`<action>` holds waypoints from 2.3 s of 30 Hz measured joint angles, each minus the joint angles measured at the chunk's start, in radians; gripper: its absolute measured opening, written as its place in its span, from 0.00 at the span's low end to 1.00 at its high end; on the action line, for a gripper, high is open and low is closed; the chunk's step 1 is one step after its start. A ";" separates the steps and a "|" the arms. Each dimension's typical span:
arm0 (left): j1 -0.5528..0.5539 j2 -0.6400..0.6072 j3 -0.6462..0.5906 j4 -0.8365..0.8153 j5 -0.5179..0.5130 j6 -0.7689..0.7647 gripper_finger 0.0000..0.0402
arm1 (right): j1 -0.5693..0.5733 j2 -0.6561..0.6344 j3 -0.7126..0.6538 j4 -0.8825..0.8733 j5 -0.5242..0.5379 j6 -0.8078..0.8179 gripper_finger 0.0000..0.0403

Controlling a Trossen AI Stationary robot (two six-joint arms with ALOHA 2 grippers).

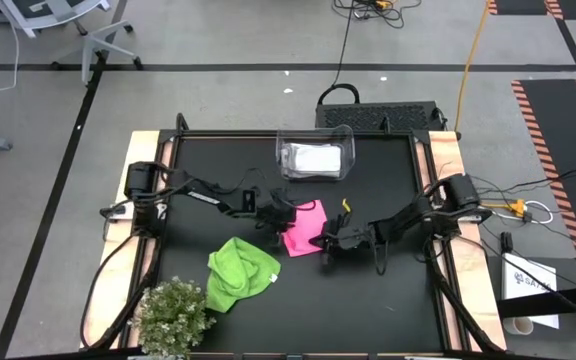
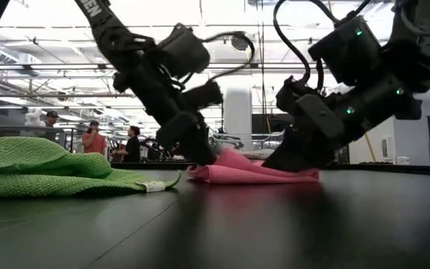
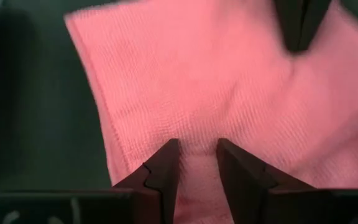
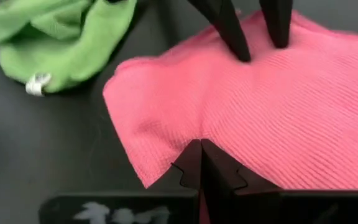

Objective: Fold microfiber towels
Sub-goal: Fold the pink microfiber cloth

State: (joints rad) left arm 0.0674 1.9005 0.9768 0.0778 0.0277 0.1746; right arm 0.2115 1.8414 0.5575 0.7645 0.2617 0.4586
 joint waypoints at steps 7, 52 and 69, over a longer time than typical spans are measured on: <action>0.014 -0.008 -0.087 0.075 0.000 -0.015 0.29 | 0.016 0.122 -0.006 0.065 0.011 0.032 0.00; -0.249 -0.002 -0.109 0.159 -0.237 -0.910 0.29 | -0.066 -0.284 -0.010 -0.544 -0.031 -0.002 0.00; -0.253 -0.100 -0.055 0.236 -0.181 -0.392 0.29 | -0.130 -0.428 0.026 -0.390 -0.136 -0.064 0.00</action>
State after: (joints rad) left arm -0.1855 1.8004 0.9216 0.3135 -0.1535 -0.2173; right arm 0.0816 1.4130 0.5837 0.3745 0.1262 0.3942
